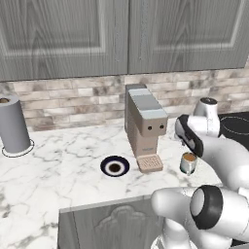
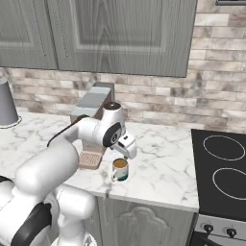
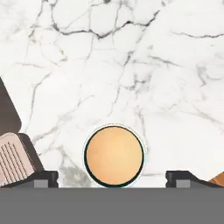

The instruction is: Take a sugar cube from the saucer and place it inside the coffee. Then, grab milk from the fridge and place it next to the coffee on the counter to sweeten the coffee.

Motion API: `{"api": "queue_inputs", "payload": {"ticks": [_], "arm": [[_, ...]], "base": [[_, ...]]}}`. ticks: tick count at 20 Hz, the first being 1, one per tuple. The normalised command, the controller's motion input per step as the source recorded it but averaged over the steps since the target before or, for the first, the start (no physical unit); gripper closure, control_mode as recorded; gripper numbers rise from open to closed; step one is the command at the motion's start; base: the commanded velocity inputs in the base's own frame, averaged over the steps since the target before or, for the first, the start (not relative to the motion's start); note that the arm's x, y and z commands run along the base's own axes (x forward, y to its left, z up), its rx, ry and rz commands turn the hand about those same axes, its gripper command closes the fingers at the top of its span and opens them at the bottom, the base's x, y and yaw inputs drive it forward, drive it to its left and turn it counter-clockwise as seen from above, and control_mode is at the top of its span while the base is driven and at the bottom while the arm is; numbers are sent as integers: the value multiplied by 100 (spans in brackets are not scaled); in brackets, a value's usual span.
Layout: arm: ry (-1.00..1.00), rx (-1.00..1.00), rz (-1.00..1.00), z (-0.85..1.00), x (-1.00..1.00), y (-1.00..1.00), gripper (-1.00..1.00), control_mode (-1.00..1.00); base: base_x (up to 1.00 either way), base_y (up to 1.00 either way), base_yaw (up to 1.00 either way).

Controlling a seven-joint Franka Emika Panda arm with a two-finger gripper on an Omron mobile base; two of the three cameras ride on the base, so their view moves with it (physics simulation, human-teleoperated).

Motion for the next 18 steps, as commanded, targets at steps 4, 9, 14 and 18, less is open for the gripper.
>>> {"api": "queue_inputs", "payload": {"ticks": [4,9,14,18], "arm": [[-11,0,5,73,-55,53,-100,-100],[-4,0,11,57,-55,58,-100,-100],[1,0,5,12,-12,20,-100,-100],[0,0,2,7,-7,0,-100,-100]], "base": [[0,0,0],[0,0,0],[0,0,0],[0,0,0]]}}
